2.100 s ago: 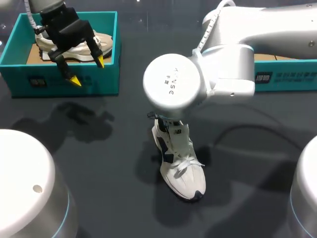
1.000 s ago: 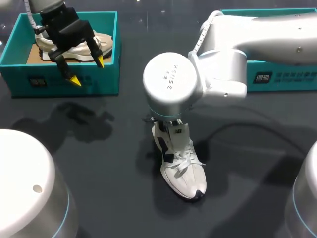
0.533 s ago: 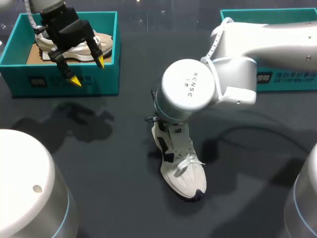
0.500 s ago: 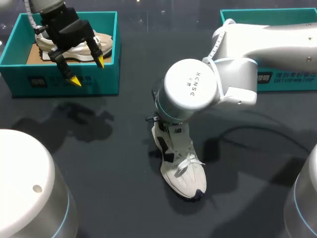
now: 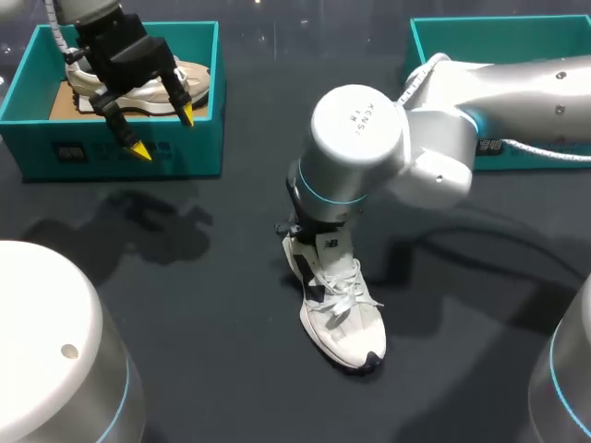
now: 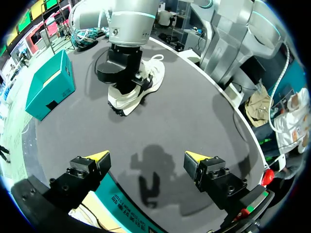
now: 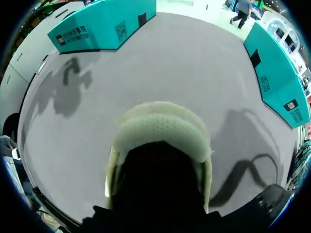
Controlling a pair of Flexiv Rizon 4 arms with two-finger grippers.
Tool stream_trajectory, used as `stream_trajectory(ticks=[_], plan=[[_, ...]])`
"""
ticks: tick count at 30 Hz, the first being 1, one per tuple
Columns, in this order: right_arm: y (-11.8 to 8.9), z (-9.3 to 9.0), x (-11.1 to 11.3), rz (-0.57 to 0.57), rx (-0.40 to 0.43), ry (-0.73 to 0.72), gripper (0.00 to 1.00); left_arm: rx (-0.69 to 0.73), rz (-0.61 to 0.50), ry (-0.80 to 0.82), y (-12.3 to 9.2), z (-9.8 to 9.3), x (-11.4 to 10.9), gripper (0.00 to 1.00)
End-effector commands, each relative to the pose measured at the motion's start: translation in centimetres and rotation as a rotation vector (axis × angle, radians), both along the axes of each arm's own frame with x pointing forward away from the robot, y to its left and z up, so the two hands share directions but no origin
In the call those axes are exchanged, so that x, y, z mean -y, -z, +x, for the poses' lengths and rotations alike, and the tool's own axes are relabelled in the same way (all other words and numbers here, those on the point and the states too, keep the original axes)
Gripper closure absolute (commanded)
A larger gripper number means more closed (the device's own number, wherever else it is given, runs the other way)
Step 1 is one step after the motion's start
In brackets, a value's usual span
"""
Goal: Take the shoe out of the shoebox, open the shoe tongue, remove and reinsert the insole, then place the shoe into the shoebox
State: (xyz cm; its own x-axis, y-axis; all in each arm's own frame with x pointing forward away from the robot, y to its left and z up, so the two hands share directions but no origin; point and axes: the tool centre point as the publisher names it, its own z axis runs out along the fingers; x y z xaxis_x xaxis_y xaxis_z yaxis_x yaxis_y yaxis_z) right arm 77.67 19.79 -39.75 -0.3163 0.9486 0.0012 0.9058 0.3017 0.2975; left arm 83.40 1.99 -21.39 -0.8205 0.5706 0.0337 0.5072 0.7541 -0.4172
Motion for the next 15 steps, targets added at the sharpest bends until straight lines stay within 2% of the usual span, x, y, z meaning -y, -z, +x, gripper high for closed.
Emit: stream_trajectory(ticks=[1, 4, 7, 11, 15], plan=[[-0.4, -1.7, 0.2, -0.064, 0.035, 0.040, 1.00, 0.001, 0.002, 0.001, 0.0, 0.0, -0.1, 0.00], [-2.7, -1.9, 0.2, -0.096, 0.100, 0.057, 1.00, 0.001, 0.002, 0.001, 0.0, 0.0, -0.1, 0.00], [-4.1, -1.5, 0.2, -0.088, 0.161, 0.048, 1.00, 0.001, 0.002, 0.001, 0.0, 0.0, -0.1, 0.00], [-4.4, -0.3, 0.4, -0.055, 0.200, 0.027, 1.00, 0.001, 0.002, 0.001, 0.0, 0.0, -0.1, 0.00], [-3.7, 1.4, 0.4, 0.024, 0.214, -0.019, 1.00, 0.001, 0.002, 0.001, 0.0, 0.0, -0.1, 0.00]])
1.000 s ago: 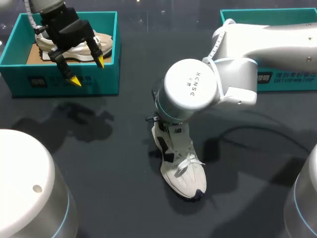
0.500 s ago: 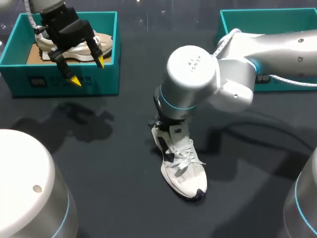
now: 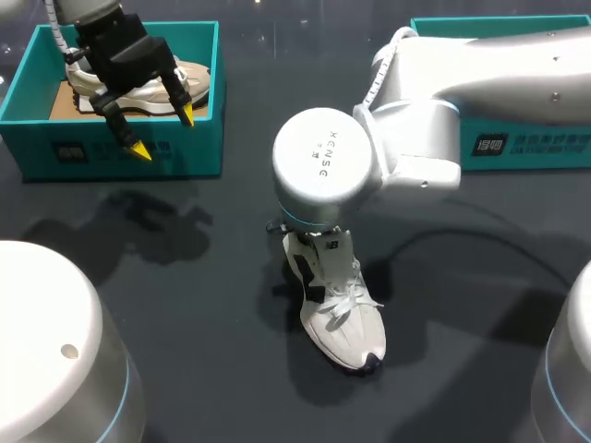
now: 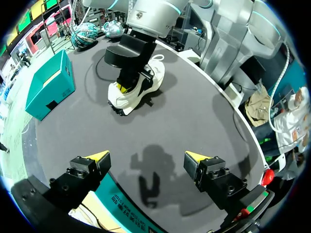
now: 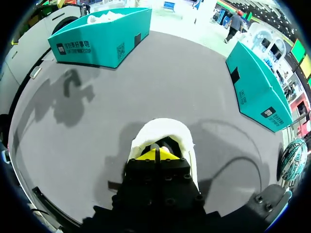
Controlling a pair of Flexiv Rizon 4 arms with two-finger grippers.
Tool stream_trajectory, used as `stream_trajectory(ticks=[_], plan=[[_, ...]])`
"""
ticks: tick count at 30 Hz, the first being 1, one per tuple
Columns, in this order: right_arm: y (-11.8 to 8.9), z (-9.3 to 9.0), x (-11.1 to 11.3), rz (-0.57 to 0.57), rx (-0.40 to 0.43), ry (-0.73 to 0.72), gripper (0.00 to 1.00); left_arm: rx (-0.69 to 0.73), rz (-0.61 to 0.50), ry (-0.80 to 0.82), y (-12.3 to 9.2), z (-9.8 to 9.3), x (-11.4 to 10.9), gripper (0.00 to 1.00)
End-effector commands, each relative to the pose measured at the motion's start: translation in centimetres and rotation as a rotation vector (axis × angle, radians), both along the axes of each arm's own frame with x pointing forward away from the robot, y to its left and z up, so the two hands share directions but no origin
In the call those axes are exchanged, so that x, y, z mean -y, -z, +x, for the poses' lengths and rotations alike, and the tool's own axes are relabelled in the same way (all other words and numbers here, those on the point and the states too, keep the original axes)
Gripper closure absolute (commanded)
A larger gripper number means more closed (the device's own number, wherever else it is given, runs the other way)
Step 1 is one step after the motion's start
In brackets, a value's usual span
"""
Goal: Take the shoe out of the shoebox, open the shoe tongue, remove and reinsert the insole, then place the shoe into the shoebox
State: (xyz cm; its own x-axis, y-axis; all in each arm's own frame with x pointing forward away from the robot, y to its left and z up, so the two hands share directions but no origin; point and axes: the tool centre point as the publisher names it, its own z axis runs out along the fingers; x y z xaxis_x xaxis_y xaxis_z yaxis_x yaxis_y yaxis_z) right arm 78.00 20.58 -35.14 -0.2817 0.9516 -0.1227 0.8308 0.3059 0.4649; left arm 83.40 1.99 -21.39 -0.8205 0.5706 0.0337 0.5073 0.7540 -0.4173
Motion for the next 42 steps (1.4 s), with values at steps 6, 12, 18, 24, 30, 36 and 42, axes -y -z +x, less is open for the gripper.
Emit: stream_trajectory(ticks=[6, 12, 18, 24, 30, 36, 42], plan=[[4.1, 3.1, 0.8, 0.133, -0.073, -0.094, 1.00, 0.001, 0.002, 0.001, 0.0, 0.0, -0.1, 0.00], [5.8, 2.2, 0.0, 0.104, -0.154, -0.117, 1.00, 0.001, 0.002, 0.001, 0.0, 0.0, -0.1, 0.00], [6.8, -0.8, 0.5, 0.010, -0.245, -0.071, 1.00, 0.001, 0.002, 0.001, 0.0, 0.0, -0.1, 0.00], [6.1, -3.7, 1.3, -0.089, -0.305, -0.005, 1.00, 0.001, 0.002, 0.001, 0.0, 0.0, -0.1, 0.00], [2.9, -3.9, 2.3, -0.091, -0.212, 0.013, 1.00, 0.001, 0.002, 0.001, 0.0, 0.0, -0.1, 0.00], [1.4, -3.2, 3.2, -0.045, -0.123, -0.010, 1.00, 0.001, 0.002, 0.001, 0.0, 0.0, -0.1, 0.00], [1.7, -2.8, 3.7, 0.023, -0.105, -0.022, 1.00, 0.001, 0.002, 0.001, 0.0, 0.0, -0.1, 0.00]])
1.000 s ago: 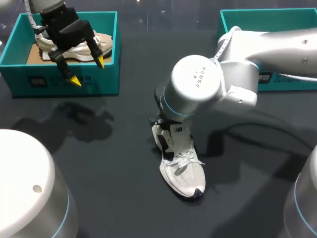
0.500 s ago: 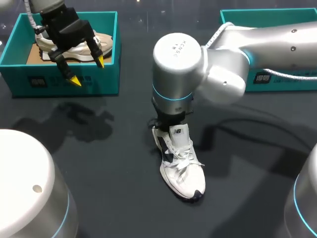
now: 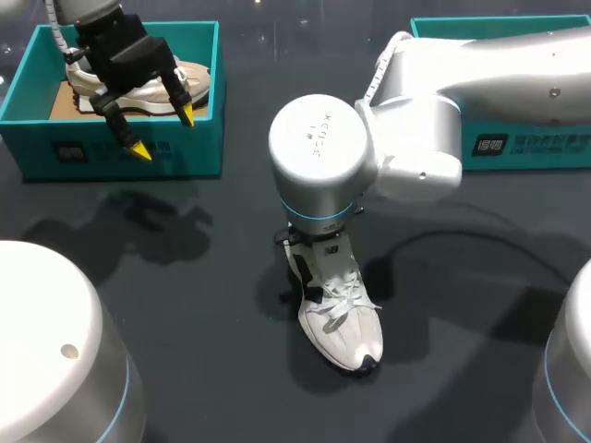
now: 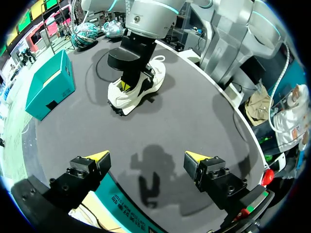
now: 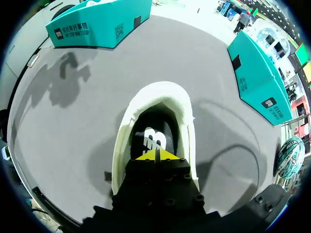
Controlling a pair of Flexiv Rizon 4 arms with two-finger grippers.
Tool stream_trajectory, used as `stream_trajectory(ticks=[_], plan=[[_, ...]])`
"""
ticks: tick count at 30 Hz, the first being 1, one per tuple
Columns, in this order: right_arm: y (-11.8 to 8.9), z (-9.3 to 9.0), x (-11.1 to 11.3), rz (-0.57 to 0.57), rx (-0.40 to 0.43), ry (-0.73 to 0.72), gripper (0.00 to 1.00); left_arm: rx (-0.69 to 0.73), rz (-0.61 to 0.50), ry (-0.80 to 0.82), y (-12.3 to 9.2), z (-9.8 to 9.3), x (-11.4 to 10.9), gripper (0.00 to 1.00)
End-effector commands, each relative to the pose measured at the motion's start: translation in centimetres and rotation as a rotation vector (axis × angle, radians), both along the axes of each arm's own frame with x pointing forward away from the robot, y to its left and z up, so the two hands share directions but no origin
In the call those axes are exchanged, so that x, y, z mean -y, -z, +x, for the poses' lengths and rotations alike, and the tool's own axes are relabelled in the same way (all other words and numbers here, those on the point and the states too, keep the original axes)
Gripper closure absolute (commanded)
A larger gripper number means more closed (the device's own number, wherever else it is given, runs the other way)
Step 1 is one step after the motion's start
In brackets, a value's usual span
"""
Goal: Take the shoe out of the shoebox, open the shoe tongue, remove and reinsert the insole, then place the shoe into the shoebox
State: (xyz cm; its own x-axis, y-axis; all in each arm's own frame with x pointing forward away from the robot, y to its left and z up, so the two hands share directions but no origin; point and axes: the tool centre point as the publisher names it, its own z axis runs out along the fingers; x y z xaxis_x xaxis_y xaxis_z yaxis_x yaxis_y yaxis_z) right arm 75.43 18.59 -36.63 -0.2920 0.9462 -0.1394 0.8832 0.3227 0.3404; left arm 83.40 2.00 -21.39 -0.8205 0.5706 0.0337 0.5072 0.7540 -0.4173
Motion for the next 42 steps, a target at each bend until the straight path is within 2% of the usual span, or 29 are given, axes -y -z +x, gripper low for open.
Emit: stream_trajectory(ticks=[1, 8, 15, 17, 23, 27, 32, 36, 40, 42], plan=[[0.3, -0.2, 1.8, 0.080, 0.015, -0.022, 1.00, 0.001, 0.002, 0.001, 0.0, 0.0, 0.0, 0.00], [3.6, -0.8, 1.8, 0.091, -0.112, -0.027, 1.00, 0.001, 0.002, 0.001, 0.0, 0.0, 0.0, 0.00], [4.6, -1.5, 0.1, 0.083, -0.187, -0.075, 1.00, 0.001, 0.002, 0.001, 0.0, 0.0, 0.0, 0.00], [4.1, -1.7, -0.1, 0.068, -0.192, -0.080, 1.00, 0.001, 0.002, 0.001, 0.0, 0.0, 0.0, 0.00], [0.0, -1.2, -0.2, 0.011, -0.172, -0.075, 1.00, 0.001, 0.002, 0.001, 0.0, 0.0, 0.0, 0.00], [-2.0, -0.6, -0.3, -0.017, -0.217, -0.075, 1.00, 0.001, 0.002, 0.001, 0.0, 0.0, 0.0, 0.00], [-2.8, -0.5, -0.1, -0.060, -0.283, -0.046, 1.00, 0.001, 0.002, 0.001, 0.0, 0.0, 0.0, 0.00], [-2.7, -0.8, 0.4, -0.056, -0.353, -0.027, 1.00, 0.001, 0.002, 0.001, 0.0, 0.0, 0.0, 0.00], [-2.7, -1.4, 0.5, -0.054, -0.387, -0.007, 1.00, 0.001, 0.002, 0.001, 0.0, 0.0, 0.0, 0.00], [-2.6, -1.6, 0.5, -0.051, -0.400, 0.007, 0.92, 0.001, 0.002, 0.001, 0.0, 0.0, 0.0, 0.00]])
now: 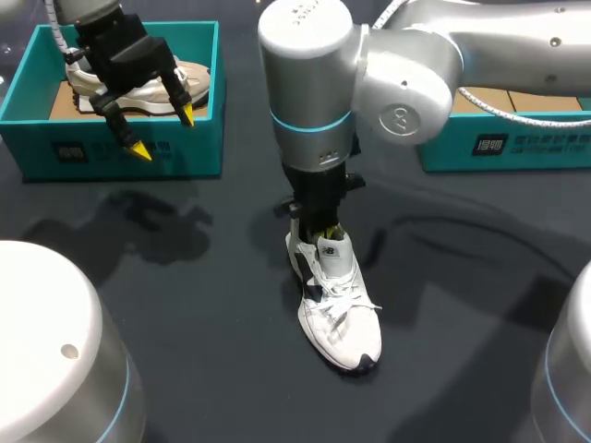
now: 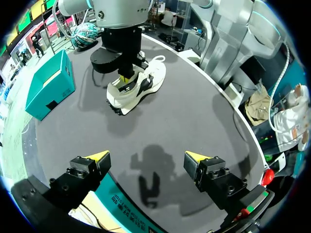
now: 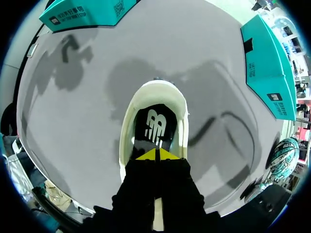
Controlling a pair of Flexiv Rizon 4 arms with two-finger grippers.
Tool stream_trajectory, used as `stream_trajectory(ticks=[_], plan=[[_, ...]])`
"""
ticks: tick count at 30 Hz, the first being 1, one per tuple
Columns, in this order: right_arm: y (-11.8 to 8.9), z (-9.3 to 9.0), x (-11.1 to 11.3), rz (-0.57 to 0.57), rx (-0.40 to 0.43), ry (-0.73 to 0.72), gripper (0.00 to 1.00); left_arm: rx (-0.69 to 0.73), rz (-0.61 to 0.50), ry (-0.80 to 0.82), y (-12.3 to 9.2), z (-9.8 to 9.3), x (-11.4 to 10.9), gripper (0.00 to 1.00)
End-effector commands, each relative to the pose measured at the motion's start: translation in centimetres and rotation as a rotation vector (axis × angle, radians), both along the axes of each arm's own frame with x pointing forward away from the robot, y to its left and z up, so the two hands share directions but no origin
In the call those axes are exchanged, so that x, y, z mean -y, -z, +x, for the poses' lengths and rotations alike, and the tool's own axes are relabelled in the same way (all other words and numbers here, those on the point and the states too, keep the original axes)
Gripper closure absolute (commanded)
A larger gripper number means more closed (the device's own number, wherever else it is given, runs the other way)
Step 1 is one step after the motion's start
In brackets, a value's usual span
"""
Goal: Take the shoe out of the shoebox, open the shoe tongue, remove and reinsert the insole, then place the shoe into the shoebox
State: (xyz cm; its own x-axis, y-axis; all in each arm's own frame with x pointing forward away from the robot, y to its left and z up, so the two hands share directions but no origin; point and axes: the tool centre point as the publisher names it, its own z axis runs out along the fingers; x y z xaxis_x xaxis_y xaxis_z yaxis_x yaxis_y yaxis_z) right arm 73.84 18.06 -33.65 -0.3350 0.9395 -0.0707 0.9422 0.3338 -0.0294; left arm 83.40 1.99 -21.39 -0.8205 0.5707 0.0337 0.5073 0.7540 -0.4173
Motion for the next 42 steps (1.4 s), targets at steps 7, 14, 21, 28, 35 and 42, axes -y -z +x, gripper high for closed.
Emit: stream_trajectory(ticks=[7, 14, 21, 28, 35, 42], plan=[[0.6, -1.0, 0.1, 0.009, -0.041, 0.034, 0.76, 0.001, 0.002, 0.001, 0.0, 0.0, -0.1, 0.00], [0.8, -1.9, 0.3, 0.012, -0.056, 0.050, 0.65, 0.001, 0.002, 0.001, 0.0, 0.0, -0.1, 0.00], [0.7, -2.5, 0.3, 0.007, -0.064, 0.056, 0.51, 0.001, 0.002, 0.001, 0.0, 0.0, -0.1, 0.00], [0.5, -2.5, 0.1, -0.003, -0.069, 0.048, 0.01, 0.001, 0.002, 0.001, 0.0, 0.0, -0.1, 0.00], [0.1, -2.0, -0.3, -0.019, -0.068, 0.038, 0.00, 0.001, 0.002, 0.001, 0.0, 0.0, -0.1, 0.00], [-0.1, -2.2, -0.3, -0.015, -0.073, 0.038, 0.00, 0.001, 0.002, 0.001, 0.0, 0.0, -0.1, 0.00]])
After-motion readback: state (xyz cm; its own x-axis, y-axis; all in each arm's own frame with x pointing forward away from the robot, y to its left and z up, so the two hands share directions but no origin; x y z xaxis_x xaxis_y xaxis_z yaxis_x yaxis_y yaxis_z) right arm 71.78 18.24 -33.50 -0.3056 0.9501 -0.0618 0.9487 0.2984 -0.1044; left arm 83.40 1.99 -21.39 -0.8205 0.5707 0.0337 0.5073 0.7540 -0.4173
